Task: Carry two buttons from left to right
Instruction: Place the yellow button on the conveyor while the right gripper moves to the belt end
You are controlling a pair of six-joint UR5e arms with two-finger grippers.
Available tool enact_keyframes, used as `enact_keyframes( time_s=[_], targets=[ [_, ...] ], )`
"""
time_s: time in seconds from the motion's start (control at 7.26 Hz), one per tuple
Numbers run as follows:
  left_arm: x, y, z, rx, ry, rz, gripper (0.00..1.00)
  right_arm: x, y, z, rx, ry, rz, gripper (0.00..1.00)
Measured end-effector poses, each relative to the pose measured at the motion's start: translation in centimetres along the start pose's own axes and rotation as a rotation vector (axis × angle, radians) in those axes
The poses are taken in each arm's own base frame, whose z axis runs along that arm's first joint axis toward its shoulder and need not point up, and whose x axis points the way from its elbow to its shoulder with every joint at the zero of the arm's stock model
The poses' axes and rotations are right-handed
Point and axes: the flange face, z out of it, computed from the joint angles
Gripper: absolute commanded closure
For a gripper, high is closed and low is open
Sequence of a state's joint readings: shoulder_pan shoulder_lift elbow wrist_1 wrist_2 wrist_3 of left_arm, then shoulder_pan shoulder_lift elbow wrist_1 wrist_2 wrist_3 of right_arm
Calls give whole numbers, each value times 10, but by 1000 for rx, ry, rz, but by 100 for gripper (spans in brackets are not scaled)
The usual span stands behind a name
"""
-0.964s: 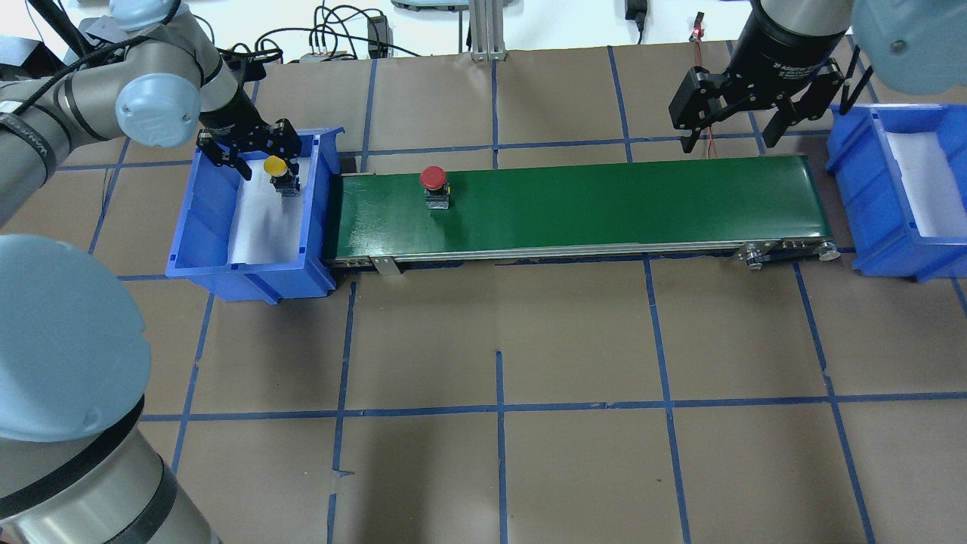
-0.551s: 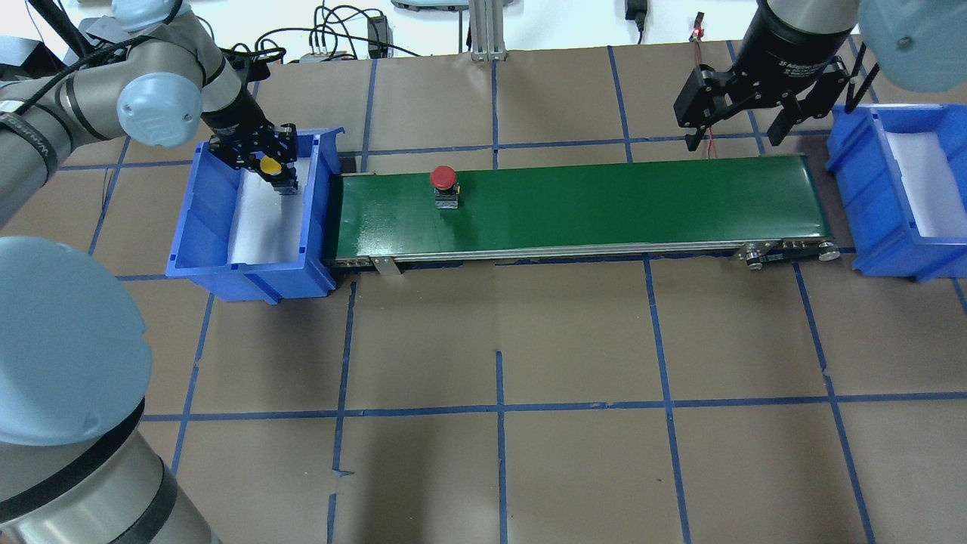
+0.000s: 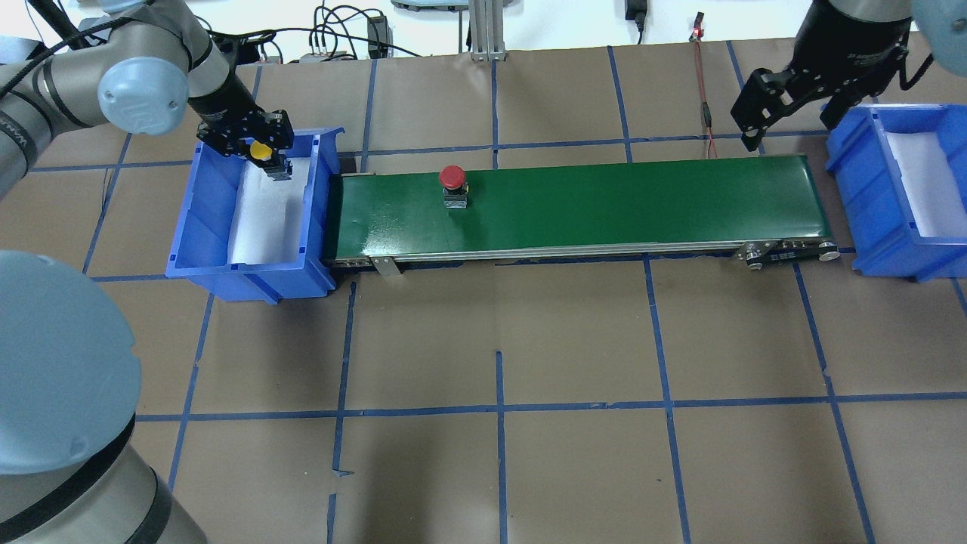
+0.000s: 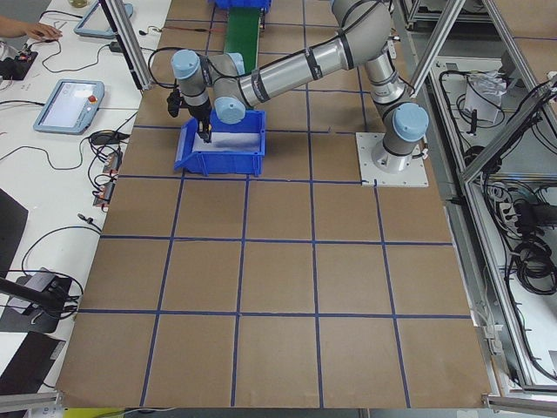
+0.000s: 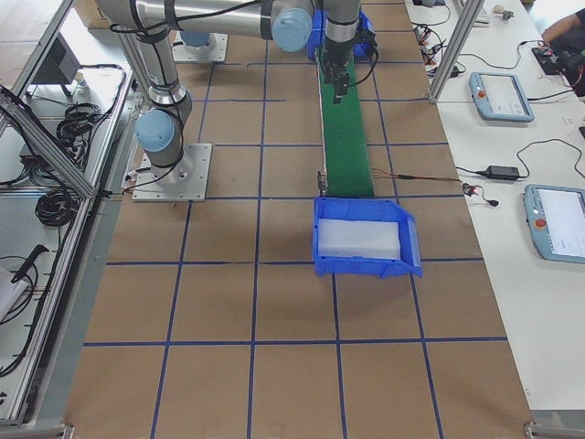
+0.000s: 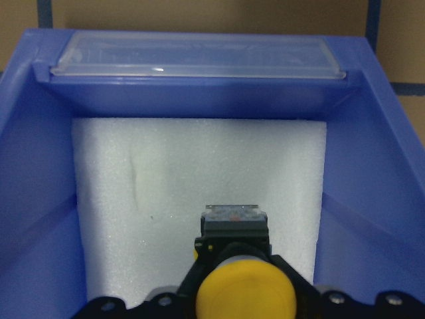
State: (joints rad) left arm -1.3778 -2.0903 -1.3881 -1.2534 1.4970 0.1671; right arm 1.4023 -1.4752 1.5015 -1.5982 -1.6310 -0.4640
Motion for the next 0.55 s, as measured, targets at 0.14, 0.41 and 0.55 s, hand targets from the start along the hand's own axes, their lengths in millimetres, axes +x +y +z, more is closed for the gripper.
enact_keyframes(
  time_s=[0.14,0.41,0.55],
  targets=[
    [7,11,-26,8,-1,7,65,14,2,6,-5,-7,-102,0],
    [49,48,-85,15,-14,49,64,33,-9,32,0,-70,-345,0],
    [71,60,-95,1,-25,45,65,38,-18,51,7,-115,-474,0]
  ],
)
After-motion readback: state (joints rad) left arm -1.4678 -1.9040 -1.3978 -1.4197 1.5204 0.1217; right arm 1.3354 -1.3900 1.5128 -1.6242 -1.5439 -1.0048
